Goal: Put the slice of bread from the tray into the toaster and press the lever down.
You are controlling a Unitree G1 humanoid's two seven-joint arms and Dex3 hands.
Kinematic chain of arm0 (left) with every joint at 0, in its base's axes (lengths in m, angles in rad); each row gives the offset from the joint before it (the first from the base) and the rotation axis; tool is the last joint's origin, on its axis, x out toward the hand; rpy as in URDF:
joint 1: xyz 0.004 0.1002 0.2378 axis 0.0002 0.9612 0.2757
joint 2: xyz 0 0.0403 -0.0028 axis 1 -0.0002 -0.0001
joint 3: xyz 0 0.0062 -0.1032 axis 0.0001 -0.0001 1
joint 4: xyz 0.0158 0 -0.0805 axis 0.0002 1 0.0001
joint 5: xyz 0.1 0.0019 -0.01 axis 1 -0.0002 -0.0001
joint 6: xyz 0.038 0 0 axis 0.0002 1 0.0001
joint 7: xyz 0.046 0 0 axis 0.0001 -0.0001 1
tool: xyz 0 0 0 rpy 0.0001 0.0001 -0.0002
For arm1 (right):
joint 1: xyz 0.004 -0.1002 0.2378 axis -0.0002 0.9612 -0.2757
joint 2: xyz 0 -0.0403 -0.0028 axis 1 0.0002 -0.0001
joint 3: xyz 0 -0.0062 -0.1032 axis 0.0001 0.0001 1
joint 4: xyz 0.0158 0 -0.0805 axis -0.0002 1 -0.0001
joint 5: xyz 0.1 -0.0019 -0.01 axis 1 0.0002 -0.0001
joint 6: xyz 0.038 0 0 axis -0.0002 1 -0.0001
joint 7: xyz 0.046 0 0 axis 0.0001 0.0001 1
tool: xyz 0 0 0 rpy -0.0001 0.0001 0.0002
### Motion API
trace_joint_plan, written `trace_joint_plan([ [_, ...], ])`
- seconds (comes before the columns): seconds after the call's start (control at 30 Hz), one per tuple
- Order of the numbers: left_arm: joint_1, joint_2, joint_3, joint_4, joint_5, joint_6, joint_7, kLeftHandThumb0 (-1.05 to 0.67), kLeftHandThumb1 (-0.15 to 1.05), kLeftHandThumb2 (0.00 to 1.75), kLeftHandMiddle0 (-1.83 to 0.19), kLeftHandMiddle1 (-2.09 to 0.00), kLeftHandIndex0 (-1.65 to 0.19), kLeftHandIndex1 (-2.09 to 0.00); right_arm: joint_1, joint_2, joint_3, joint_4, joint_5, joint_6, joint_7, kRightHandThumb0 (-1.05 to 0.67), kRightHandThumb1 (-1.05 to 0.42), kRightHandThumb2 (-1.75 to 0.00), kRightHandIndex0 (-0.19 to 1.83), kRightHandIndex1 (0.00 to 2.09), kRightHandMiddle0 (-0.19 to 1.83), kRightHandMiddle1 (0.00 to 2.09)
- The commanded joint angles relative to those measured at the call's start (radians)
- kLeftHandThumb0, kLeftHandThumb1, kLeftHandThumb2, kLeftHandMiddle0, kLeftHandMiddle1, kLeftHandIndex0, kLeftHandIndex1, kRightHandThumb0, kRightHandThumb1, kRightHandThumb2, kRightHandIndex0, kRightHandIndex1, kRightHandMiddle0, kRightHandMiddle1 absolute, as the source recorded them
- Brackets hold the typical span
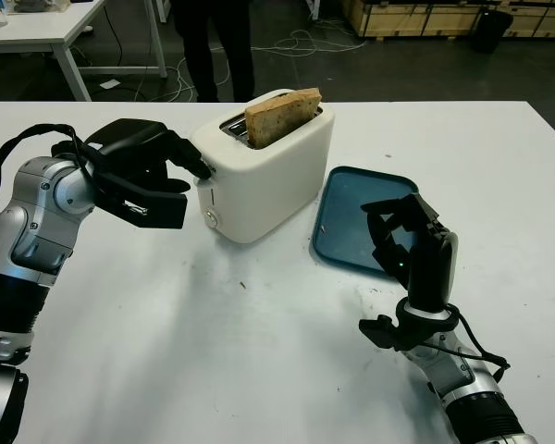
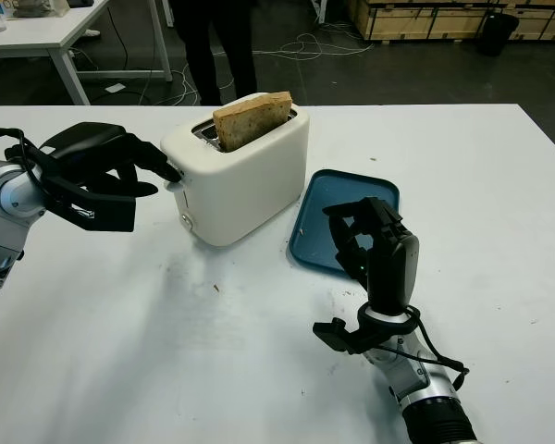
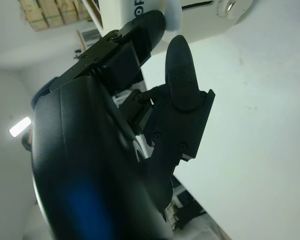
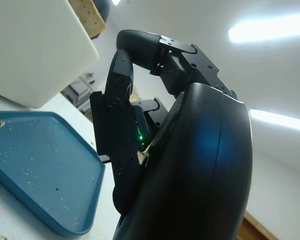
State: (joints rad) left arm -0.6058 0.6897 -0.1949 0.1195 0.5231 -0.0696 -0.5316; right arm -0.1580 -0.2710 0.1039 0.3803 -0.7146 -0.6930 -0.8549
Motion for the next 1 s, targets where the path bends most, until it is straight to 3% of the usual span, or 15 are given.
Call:
trace_joint_plan([
  [0.0, 0.041, -0.062, -0.049, 0.031, 0.009, 0.045, -0.005, -0.15, 0.88, 0.40, -0.79, -0.52, -0.84, 0.00, -0.007, -0.007, -0.007, 0.002, -0.005, -0.002, -0.019, -0.31, -0.92, -0.39, 0.73, 1.75, 0.53, 1.59],
  [0.07, 0.079, -0.184, -0.134, 0.154, 0.048, 0.091, 0.064, -0.17, 0.91, 0.34, -0.75, -0.46, -0.87, -0.02, -0.004, -0.009, -0.009, 0.008, 0.002, -0.011, -0.024, -0.31, -0.92, -0.39, 0.73, 1.75, 0.52, 1.65],
  [0.2, 0.136, -0.530, -0.240, 0.576, 0.081, 0.123, 0.366, -0.23, 0.92, 0.45, -0.80, -0.49, -0.92, -0.05, -0.005, -0.014, -0.016, 0.037, 0.016, -0.027, -0.029, -0.30, -0.92, -0.40, 0.73, 1.75, 0.50, 1.69],
  [0.3, 0.174, -0.654, -0.274, 0.652, 0.074, 0.151, 0.432, -0.26, 0.92, 0.49, -0.75, -0.56, -0.94, -0.05, -0.005, -0.023, -0.016, 0.037, 0.018, -0.040, -0.022, -0.30, -0.92, -0.40, 0.73, 1.75, 0.51, 1.65],
  [0.43, 0.164, -0.656, -0.310, 0.639, 0.092, 0.180, 0.401, -0.24, 0.92, 0.42, -0.68, -0.72, -0.96, -0.06, -0.012, -0.041, -0.021, 0.036, 0.008, -0.046, -0.026, -0.31, -0.92, -0.40, 0.74, 1.75, 0.51, 1.63],
  [0.73, 0.187, -0.599, -0.310, 0.539, 0.082, 0.174, 0.393, -0.22, 0.92, 0.46, -0.63, -0.76, -0.92, -0.04, -0.010, -0.033, -0.012, 0.025, 0.004, -0.035, -0.026, -0.31, -0.92, -0.41, 0.75, 1.75, 0.51, 1.65],
  [0.83, 0.204, -0.576, -0.307, 0.478, 0.072, 0.171, 0.382, -0.22, 0.92, 0.46, -0.64, -0.77, -0.94, -0.05, -0.013, -0.036, -0.010, 0.031, -0.007, -0.042, -0.040, -0.30, -0.92, -0.41, 0.75, 1.75, 0.51, 1.66],
  [0.97, 0.256, -0.528, -0.286, 0.311, 0.032, 0.161, 0.363, -0.25, 0.92, 0.50, -0.66, -0.79, -0.96, -0.06, -0.011, -0.036, -0.007, 0.039, 0.000, -0.053, -0.036, -0.29, -0.92, -0.40, 0.74, 1.75, 0.49, 1.67],
])
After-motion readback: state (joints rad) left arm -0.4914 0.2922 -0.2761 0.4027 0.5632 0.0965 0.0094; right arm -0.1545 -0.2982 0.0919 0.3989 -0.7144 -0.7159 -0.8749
